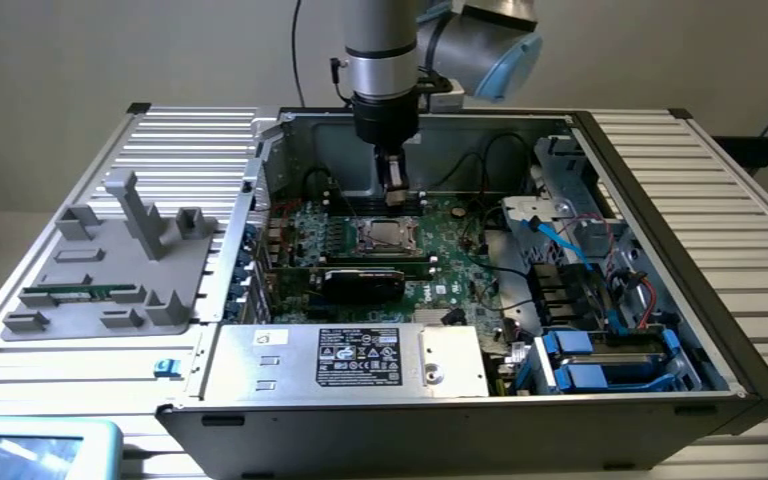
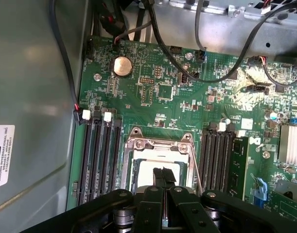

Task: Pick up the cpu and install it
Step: 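Close the cpu cover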

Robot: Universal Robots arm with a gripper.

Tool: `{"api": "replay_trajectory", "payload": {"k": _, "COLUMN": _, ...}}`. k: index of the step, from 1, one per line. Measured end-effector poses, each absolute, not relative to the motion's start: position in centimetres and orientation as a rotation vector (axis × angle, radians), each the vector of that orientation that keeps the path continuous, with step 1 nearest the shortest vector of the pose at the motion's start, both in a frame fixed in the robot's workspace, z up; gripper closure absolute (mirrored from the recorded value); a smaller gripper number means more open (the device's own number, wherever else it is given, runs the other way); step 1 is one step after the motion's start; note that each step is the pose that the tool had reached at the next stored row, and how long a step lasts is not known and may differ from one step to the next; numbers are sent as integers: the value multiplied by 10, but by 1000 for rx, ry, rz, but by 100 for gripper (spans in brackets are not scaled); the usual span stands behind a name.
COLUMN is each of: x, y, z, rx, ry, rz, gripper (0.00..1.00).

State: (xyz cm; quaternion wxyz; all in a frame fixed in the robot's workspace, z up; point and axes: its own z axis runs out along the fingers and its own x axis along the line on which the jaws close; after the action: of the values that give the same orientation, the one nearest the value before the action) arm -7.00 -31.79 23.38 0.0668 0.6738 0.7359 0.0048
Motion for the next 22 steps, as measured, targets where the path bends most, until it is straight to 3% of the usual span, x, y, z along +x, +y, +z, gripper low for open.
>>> {"api": "replay_trajectory", "payload": {"k": 22, "x": -84, "y": -318, "z": 215, "rx": 2030, "ry": 2219, "rz": 4, "gripper": 91}}
